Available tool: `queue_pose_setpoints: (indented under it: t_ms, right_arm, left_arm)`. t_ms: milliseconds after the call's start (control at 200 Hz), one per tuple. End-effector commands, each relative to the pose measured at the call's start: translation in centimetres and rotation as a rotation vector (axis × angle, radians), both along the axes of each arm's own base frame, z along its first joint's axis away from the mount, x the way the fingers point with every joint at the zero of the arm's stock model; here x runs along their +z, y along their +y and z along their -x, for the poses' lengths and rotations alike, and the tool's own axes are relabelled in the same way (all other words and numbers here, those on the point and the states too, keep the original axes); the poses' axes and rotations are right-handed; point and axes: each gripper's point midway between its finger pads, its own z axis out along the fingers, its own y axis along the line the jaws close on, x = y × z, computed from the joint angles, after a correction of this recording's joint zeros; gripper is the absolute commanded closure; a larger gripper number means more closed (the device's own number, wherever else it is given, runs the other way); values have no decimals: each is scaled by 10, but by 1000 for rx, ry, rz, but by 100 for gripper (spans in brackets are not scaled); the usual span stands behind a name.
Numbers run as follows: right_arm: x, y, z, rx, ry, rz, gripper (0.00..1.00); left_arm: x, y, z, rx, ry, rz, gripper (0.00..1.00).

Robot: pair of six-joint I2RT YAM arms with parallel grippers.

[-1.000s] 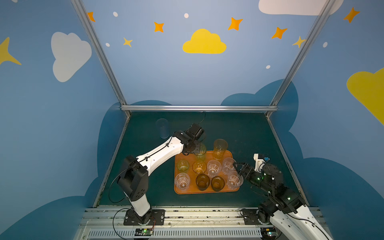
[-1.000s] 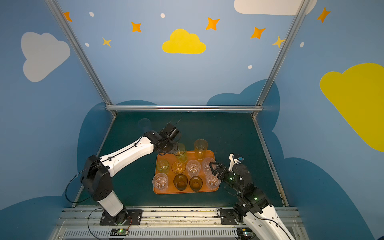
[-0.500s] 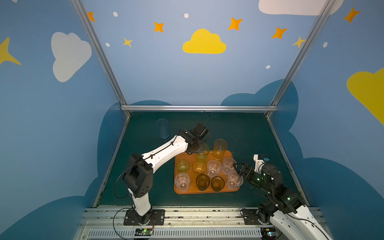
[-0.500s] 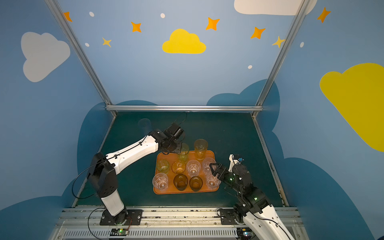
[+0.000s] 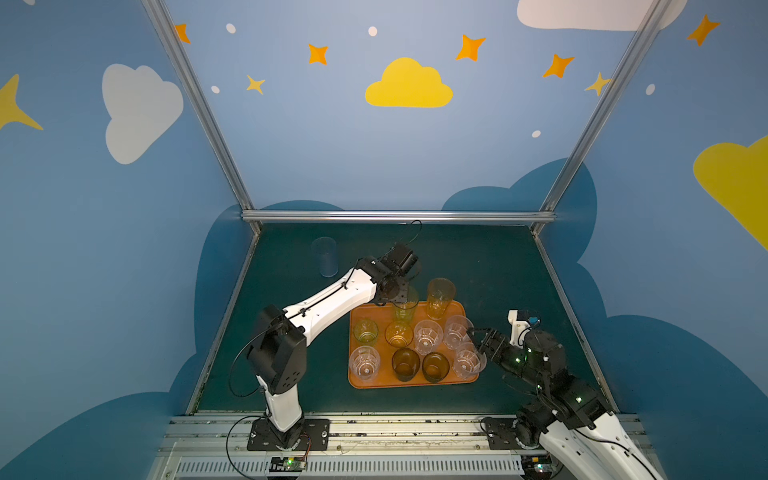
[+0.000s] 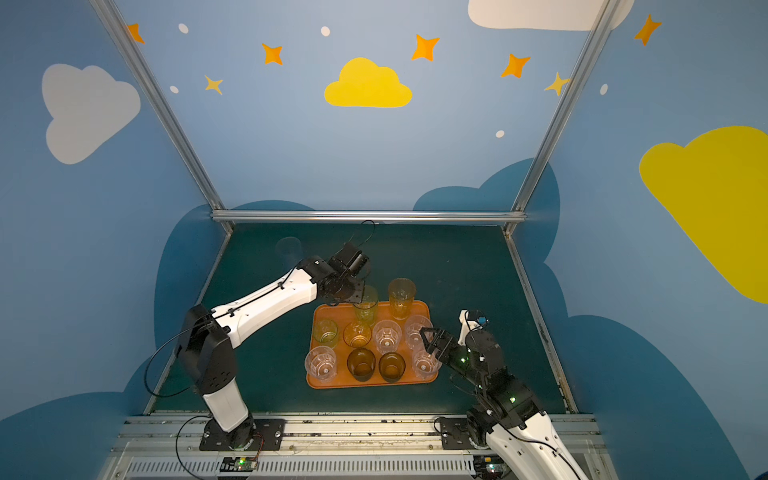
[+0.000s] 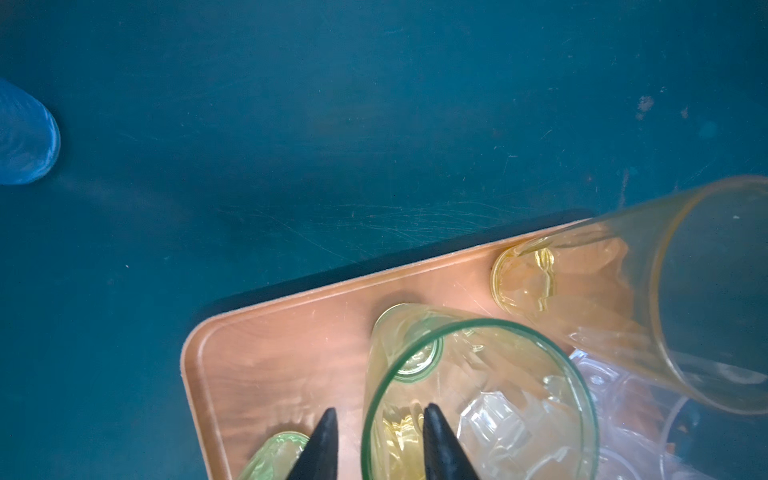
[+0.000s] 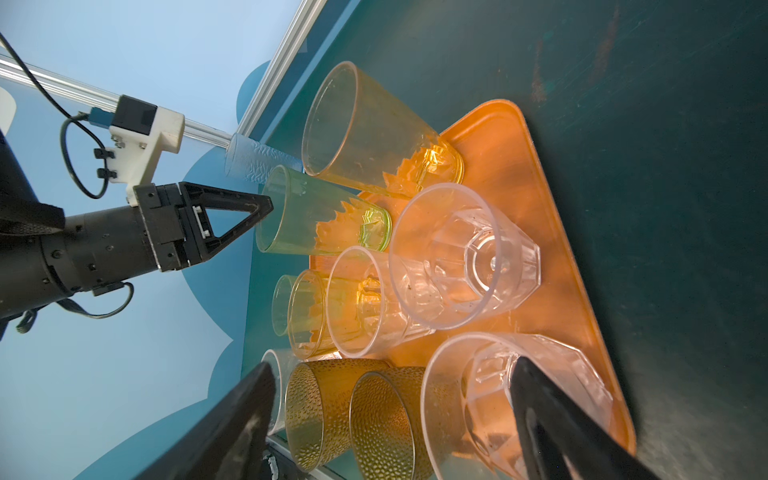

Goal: Place the glasses into the tray
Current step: 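Lower the yellow-green glass onto the tray and open the left gripper, then raise the left gripper and move it toward the clear blue cup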

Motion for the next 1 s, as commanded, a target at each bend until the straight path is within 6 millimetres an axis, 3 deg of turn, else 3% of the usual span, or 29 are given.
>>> queue_pose_setpoints:
  t_ms: [0, 541, 736, 996]
  right_arm:
    - [-4, -4, 0, -13, 4, 14, 12]
    - [-2, -4, 0, -16, 3, 10, 12]
    - [-5, -2, 1, -4, 11, 5, 12]
    - [1, -2, 4, 7, 6, 0, 12]
  left_arm:
    - [15, 2, -2, -2, -43, 1, 58]
    - [37, 6, -4, 2, -96, 13, 46]
    - [54, 33, -19, 93, -220, -78, 37]
    - [80, 54, -40, 169, -301, -36, 21]
